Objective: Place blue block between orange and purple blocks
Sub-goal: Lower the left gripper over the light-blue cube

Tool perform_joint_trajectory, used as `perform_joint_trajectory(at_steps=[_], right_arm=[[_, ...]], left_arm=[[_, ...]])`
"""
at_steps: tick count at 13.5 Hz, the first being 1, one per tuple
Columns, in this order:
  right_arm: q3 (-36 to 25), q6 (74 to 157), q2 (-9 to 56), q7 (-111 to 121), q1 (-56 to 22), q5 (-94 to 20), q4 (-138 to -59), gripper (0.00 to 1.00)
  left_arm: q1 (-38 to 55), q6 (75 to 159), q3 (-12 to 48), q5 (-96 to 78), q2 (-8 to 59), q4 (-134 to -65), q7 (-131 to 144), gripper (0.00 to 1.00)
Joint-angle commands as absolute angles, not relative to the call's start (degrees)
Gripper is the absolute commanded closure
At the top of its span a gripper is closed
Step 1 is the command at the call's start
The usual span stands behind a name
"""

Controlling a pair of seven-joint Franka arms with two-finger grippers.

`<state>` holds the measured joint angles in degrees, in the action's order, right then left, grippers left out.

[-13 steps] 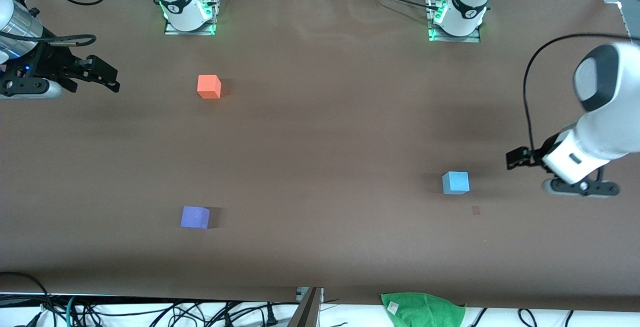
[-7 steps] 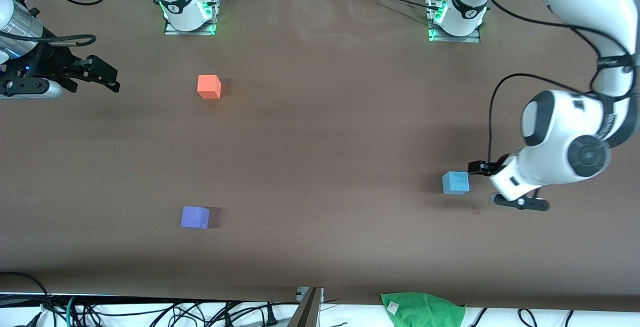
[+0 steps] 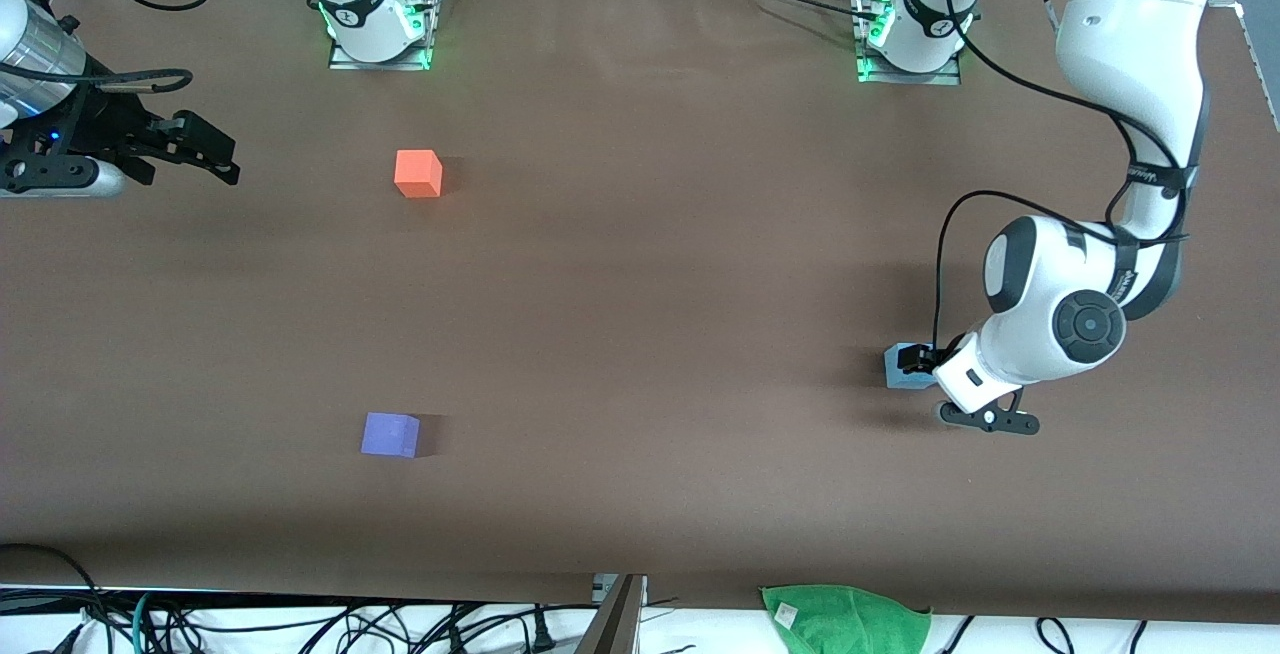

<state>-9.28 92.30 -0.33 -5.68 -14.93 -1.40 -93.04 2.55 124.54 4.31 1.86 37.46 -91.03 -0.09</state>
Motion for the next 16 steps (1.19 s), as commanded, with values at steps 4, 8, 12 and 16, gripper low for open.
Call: perform_joint_trajectory(at_steps=[4, 8, 12, 16], right_arm=[[-9.4, 91.85, -0.7, -5.1, -14.5, -0.88, -92.81, 0.01], [-9.32, 91.85, -0.7, -5.1, -14.5, -0.88, -92.9, 0.01], [-9.4, 91.85, -0.7, -5.19, -14.5, -0.88, -92.9, 0.01], [-9.67, 91.76, -0.7, -5.1, -14.5, -0.88, -92.9, 0.01]], left_arm=[[2.29, 128.65, 3.96, 1.23, 37.71, -94.2, 1.67, 0.0], [2.46, 131.84, 3.96, -0.7, 37.71, -96.15, 2.02, 0.0], [2.55, 131.84, 3.96, -0.88, 37.53, -96.06, 2.2, 0.0], [2.46, 132.1, 4.04, -0.97, 38.41, -96.33, 2.28, 0.0]])
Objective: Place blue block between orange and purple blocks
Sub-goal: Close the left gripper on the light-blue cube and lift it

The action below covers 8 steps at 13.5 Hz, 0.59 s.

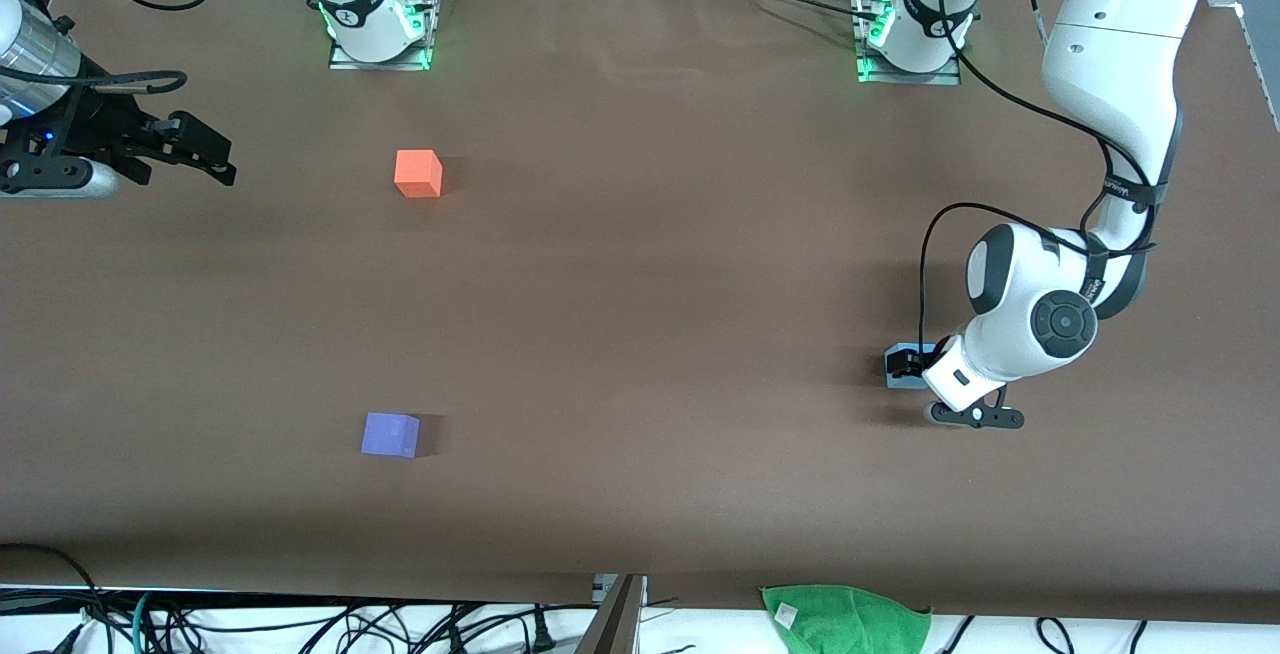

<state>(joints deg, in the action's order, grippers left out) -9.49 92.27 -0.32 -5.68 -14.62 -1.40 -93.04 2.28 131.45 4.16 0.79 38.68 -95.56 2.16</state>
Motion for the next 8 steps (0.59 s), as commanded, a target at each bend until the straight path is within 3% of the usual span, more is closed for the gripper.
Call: perform_joint_trajectory(at_steps=[1, 3, 4, 5, 7, 8], right_arm=[[-9.67, 91.76, -0.7, -5.1, -14.5, -0.88, -92.9, 0.01], [-9.67, 91.76, -0.7, -5.1, -14.5, -0.88, -92.9, 0.01], [-9.67, 91.76, -0.7, -5.1, -14.5, -0.88, -92.9, 0.01], [-9.67, 91.76, -0.7, -5.1, -14.5, -0.88, -92.9, 0.01], [-9.67, 91.76, -0.7, -4.92, -14.5, -0.88, -92.9, 0.01], [-9.67, 91.76, -0.7, -4.92, -14.5, -0.88, -92.9, 0.01]], left_arm=[[2.46, 132.19, 4.04, -0.97, 38.5, -96.59, 2.72, 0.0], [2.55, 132.97, 3.96, -0.97, 38.84, -97.12, 3.08, 0.02], [2.64, 133.41, 4.04, -0.97, 39.2, -97.12, 3.08, 0.09], [2.81, 133.5, 4.04, -0.97, 39.29, -97.12, 3.08, 0.21], [2.99, 133.51, 4.04, -0.97, 39.29, -97.03, 3.08, 0.63], [3.08, 133.42, 4.13, -0.97, 39.2, -96.94, 3.16, 0.75]])
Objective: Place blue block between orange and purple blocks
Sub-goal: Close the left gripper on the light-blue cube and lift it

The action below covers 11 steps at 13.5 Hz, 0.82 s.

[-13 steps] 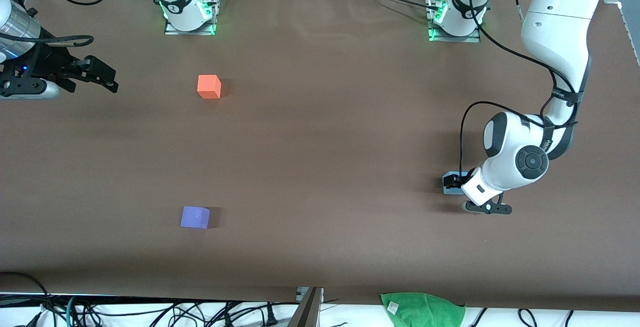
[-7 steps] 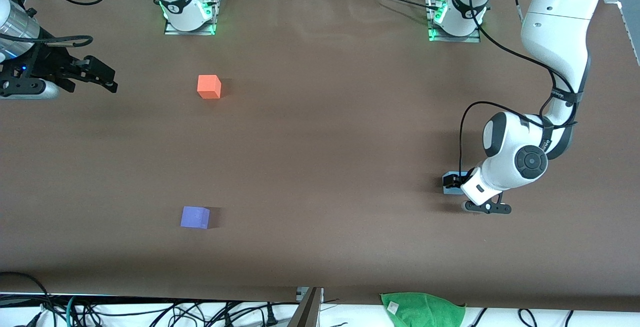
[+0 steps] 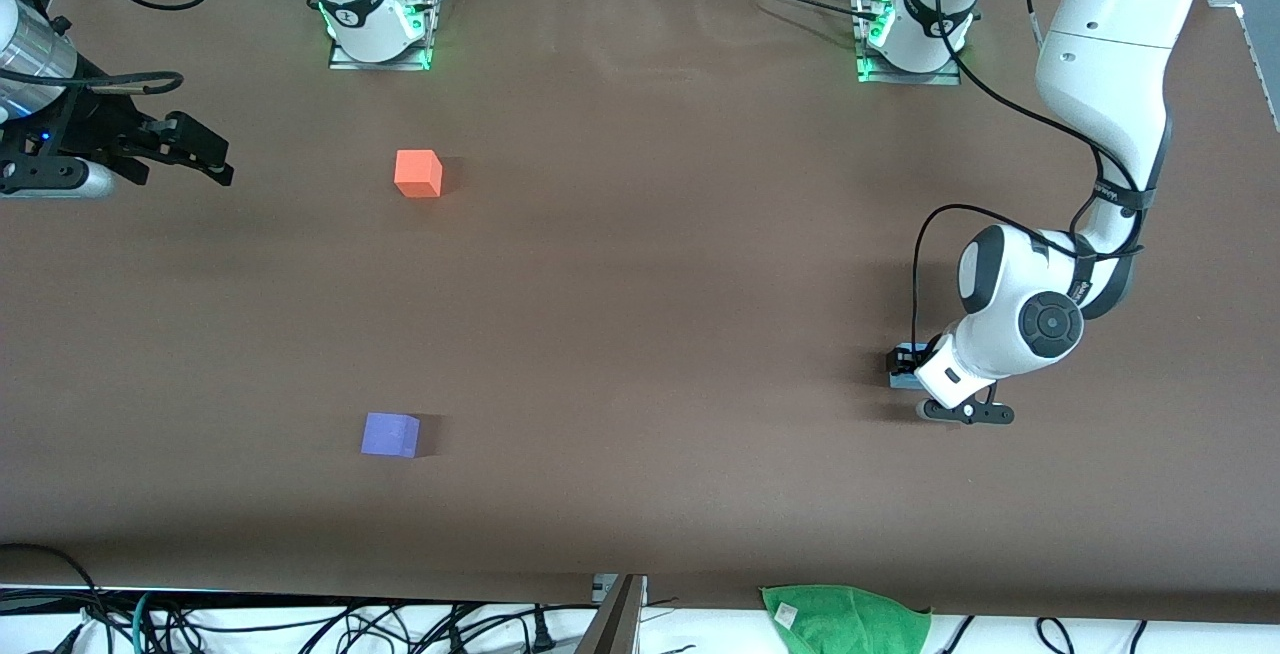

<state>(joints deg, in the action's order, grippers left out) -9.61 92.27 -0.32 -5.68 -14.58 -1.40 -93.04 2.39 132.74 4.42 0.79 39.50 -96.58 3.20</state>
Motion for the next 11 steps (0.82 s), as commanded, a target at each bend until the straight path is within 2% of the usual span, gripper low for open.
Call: perform_joint_trajectory(at_steps=[1, 4, 6, 9, 11], right_arm=[[-9.67, 91.76, -0.7, -4.92, -14.5, -0.88, -92.9, 0.01], [-9.67, 91.76, -0.7, -4.92, -14.5, -0.88, -92.9, 0.01], [-9.67, 91.76, -0.7, -4.83, -14.5, -0.88, -92.9, 0.01], [-9.67, 91.85, -0.7, -4.83, -14.5, -0.88, -92.9, 0.01], [-9.67, 91.85, -0.7, -4.83, -14.5, -0.88, -92.9, 0.01]], left_arm=[[3.08, 133.33, 4.22, -1.05, 39.03, -96.94, 3.16, 0.78], [2.99, 132.37, 4.31, -0.97, 36.75, -96.24, 3.16, 0.78], [3.43, 127.64, 4.66, -0.97, 33.5, -95.19, 3.6, 0.77], [3.43, 117.37, 9.12, -2.45, 31.55, -89.76, 7.27, 0.77], [3.95, 113.92, 13.86, -2.37, 31.55, -86.41, 17.0, 0.77]])
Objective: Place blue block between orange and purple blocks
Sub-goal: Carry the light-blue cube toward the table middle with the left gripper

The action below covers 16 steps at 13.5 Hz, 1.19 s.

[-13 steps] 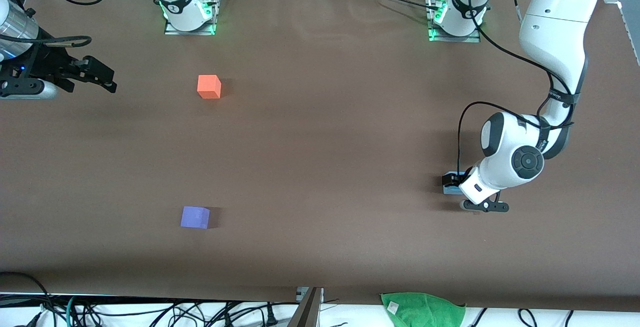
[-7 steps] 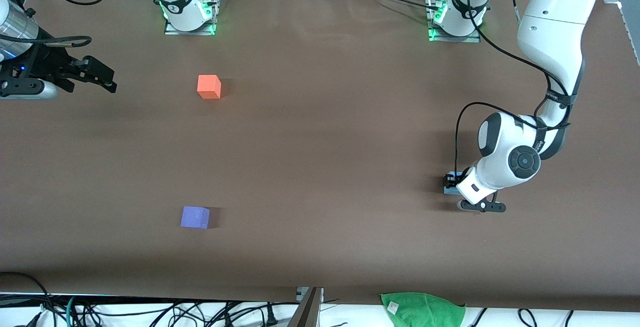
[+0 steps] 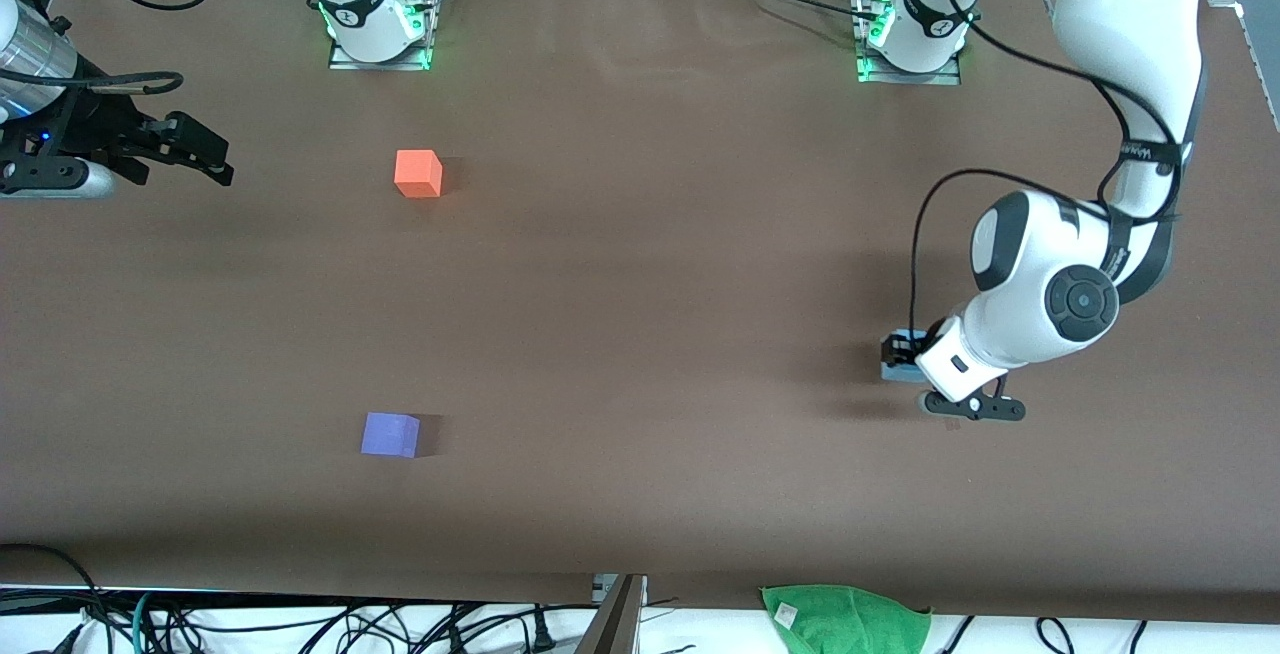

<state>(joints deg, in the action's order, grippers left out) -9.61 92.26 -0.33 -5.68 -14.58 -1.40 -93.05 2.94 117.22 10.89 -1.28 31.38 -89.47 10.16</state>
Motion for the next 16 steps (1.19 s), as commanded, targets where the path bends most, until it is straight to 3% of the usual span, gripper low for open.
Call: perform_joint_trajectory(at_steps=[1, 5, 8, 16], right_arm=[[-9.67, 91.85, -0.7, -4.83, -14.5, -0.7, -92.9, 0.01], [-9.67, 91.93, 0.08, -4.66, -14.41, -0.88, -92.81, 0.01], [-9.67, 92.28, 0.35, -4.57, -14.41, -0.97, -92.72, 0.01], [-9.76, 92.2, 1.32, -4.75, -13.8, -1.23, -92.64, 0.01]], left_arm=[[5.7, 113.38, 15.19, -2.11, 31.64, -85.53, 21.31, 0.77], [15.97, 113.82, 15.29, -2.64, 34.97, -83.94, 36.0, 0.76], [25.02, 116.61, 14.51, -1.68, 39.01, -82.0, 40.94, 0.69], [28.3, 128.93, 14.5, 1.05, 46.05, -84.64, 41.57, 0.66]])
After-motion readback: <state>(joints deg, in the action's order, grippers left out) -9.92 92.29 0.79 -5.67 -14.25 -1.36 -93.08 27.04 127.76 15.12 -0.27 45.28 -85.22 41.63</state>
